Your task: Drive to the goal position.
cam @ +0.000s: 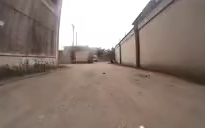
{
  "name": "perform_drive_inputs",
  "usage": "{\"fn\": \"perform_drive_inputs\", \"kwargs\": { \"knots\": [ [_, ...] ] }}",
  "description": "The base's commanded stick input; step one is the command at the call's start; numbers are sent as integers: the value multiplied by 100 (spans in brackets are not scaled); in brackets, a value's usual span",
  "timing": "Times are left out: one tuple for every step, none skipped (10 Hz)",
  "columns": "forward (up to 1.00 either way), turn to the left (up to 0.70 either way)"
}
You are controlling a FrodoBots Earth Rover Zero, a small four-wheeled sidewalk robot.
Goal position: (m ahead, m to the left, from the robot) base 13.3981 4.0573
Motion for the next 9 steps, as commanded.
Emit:
{"fn": "perform_drive_inputs", "kwargs": {
  "knots": [
    [30, 0],
    [30, 0],
    [30, 0],
    [30, 0],
    [30, 0],
    [30, 0],
    [30, 0],
    [30, 0],
    [30, 0]
  ]
}}
